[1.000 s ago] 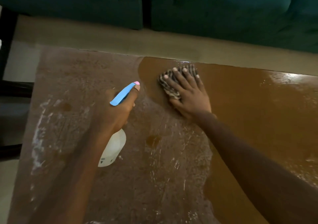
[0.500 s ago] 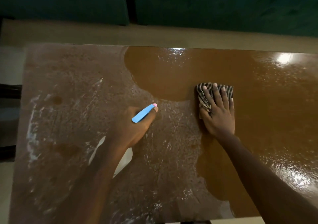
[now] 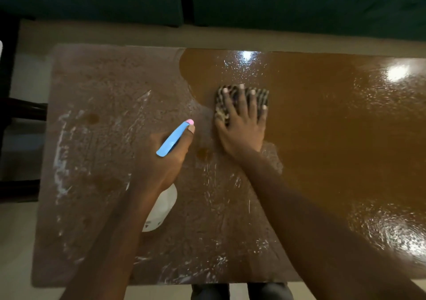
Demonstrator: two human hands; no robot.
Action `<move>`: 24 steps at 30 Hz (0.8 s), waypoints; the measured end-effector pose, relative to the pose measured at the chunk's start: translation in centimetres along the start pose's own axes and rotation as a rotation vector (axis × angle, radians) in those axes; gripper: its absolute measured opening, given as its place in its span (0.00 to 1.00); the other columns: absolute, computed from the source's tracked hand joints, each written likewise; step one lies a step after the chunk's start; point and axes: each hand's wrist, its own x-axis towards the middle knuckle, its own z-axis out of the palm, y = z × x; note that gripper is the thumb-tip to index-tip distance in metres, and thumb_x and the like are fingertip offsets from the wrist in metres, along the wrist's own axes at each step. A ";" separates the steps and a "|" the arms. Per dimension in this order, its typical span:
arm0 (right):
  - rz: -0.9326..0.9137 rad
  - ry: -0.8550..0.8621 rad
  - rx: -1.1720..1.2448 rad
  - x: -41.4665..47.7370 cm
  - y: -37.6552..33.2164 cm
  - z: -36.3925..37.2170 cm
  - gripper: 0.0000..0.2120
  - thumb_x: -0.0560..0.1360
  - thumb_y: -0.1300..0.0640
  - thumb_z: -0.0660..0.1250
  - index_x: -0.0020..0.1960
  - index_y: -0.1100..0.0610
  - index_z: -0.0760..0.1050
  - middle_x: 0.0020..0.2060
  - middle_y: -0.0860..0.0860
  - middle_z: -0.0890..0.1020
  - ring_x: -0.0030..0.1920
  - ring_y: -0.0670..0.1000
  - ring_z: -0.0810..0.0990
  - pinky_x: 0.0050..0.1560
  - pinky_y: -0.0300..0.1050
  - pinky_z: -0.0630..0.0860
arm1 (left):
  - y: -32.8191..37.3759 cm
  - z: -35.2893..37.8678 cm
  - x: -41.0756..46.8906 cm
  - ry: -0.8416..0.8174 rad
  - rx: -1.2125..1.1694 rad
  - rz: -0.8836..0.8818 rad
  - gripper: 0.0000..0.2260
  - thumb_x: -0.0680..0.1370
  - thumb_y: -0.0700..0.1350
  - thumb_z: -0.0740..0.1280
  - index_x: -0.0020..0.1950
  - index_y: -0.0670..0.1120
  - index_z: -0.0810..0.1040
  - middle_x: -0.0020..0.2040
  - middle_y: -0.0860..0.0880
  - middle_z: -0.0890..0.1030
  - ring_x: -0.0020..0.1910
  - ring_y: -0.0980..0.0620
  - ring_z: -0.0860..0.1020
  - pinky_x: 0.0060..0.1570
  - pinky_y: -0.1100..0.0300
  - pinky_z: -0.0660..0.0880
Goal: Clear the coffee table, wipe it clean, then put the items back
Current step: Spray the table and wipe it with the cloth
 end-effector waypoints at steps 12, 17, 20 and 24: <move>-0.195 -0.021 -0.155 -9.2 12.5 0.2 0.32 0.79 0.34 0.47 0.80 0.39 0.47 0.81 0.45 0.48 0.80 0.51 0.43 0.78 0.57 0.46 | -0.8 1.6 -0.5 -0.120 0.001 -0.133 0.24 0.66 0.72 0.61 0.33 0.51 0.77 0.29 0.49 0.77 0.29 0.52 0.77 0.29 0.59 0.74; 0.029 -0.002 -0.057 -12.4 16.4 -0.8 0.31 0.79 0.36 0.48 0.80 0.38 0.45 0.81 0.43 0.46 0.80 0.49 0.40 0.79 0.56 0.44 | -1.0 3.8 -2.1 -0.286 0.099 -0.136 0.27 0.68 0.71 0.63 0.36 0.47 0.80 0.32 0.44 0.80 0.30 0.50 0.79 0.28 0.60 0.75; 0.070 0.011 -0.026 -13.9 16.9 -0.3 0.31 0.79 0.36 0.48 0.80 0.37 0.45 0.81 0.44 0.47 0.80 0.49 0.40 0.79 0.56 0.43 | -1.4 5.0 -3.6 -0.321 0.153 -0.132 0.32 0.65 0.76 0.61 0.38 0.47 0.80 0.35 0.43 0.82 0.36 0.43 0.82 0.32 0.54 0.78; 0.111 0.026 0.017 -14.8 17.0 0.1 0.30 0.79 0.36 0.46 0.80 0.37 0.45 0.81 0.42 0.45 0.80 0.48 0.39 0.79 0.55 0.41 | -2.7 5.9 -5.6 -0.284 0.239 -0.172 0.33 0.64 0.77 0.61 0.39 0.46 0.80 0.34 0.43 0.81 0.33 0.44 0.80 0.39 0.46 0.81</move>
